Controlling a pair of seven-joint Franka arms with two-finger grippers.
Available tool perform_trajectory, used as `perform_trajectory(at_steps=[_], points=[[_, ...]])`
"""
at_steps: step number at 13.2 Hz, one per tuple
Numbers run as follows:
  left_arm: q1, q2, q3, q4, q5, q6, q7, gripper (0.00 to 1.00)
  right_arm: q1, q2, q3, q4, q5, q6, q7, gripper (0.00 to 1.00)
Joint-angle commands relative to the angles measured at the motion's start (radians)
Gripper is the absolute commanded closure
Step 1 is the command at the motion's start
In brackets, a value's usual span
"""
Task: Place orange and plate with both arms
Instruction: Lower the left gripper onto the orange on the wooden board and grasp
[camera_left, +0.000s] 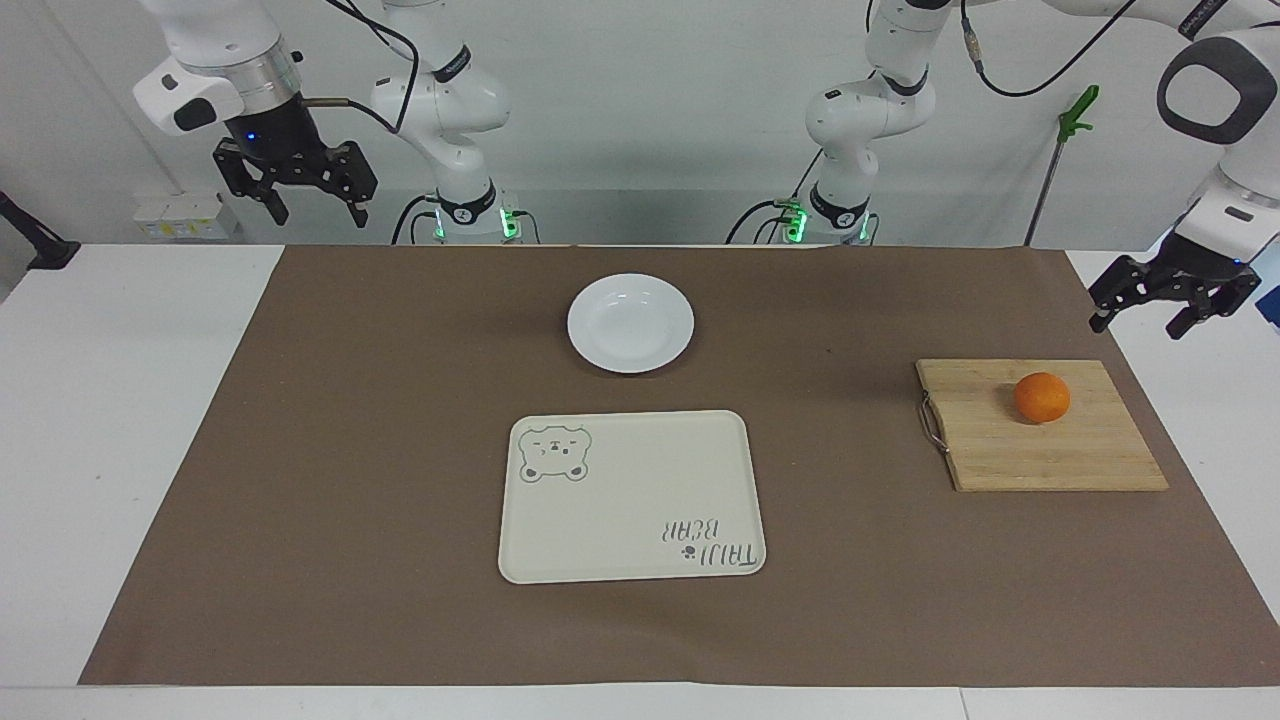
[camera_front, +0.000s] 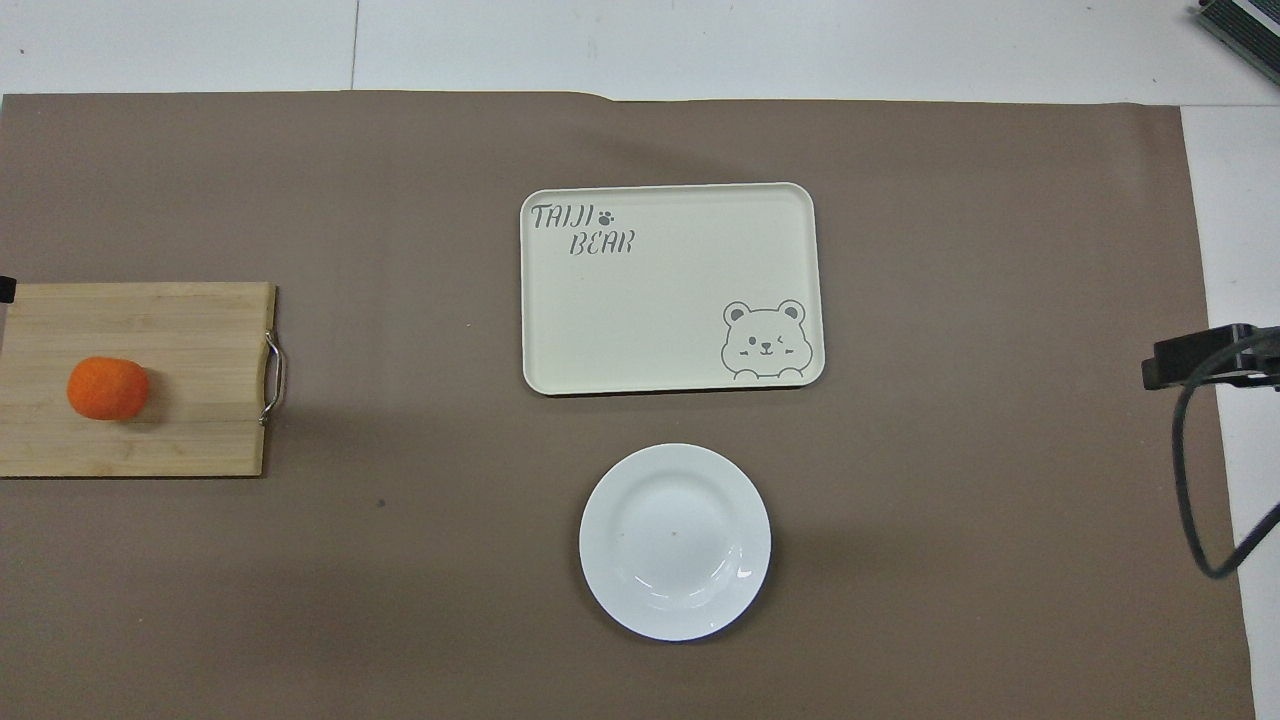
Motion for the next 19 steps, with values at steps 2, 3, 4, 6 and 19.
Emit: perform_trajectory(at_steps=[2, 3, 4, 6, 19], points=[[0.066, 0.043, -0.009, -0.09, -0.005, 0.115, 0.117, 0.0, -0.012, 0.001, 0.003, 0.009, 0.003, -0.003, -0.023, 0.0], [0.079, 0.055, -0.009, -0.127, -0.005, 0.141, 0.142, 0.0, -0.012, 0.001, 0.003, 0.009, 0.003, -0.003, -0.023, 0.0], [0.085, 0.07, -0.009, -0.154, -0.005, 0.167, 0.151, 0.0, -0.012, 0.001, 0.003, 0.009, 0.003, -0.003, -0.023, 0.0], [0.086, 0.089, -0.009, -0.193, -0.005, 0.221, 0.18, 0.0, -0.012, 0.001, 0.003, 0.009, 0.003, -0.003, -0.023, 0.0], [0.108, 0.031, -0.005, -0.512, -0.005, 0.441, 0.196, 0.0, -0.012, 0.001, 0.003, 0.009, 0.003, -0.003, -0.023, 0.0]])
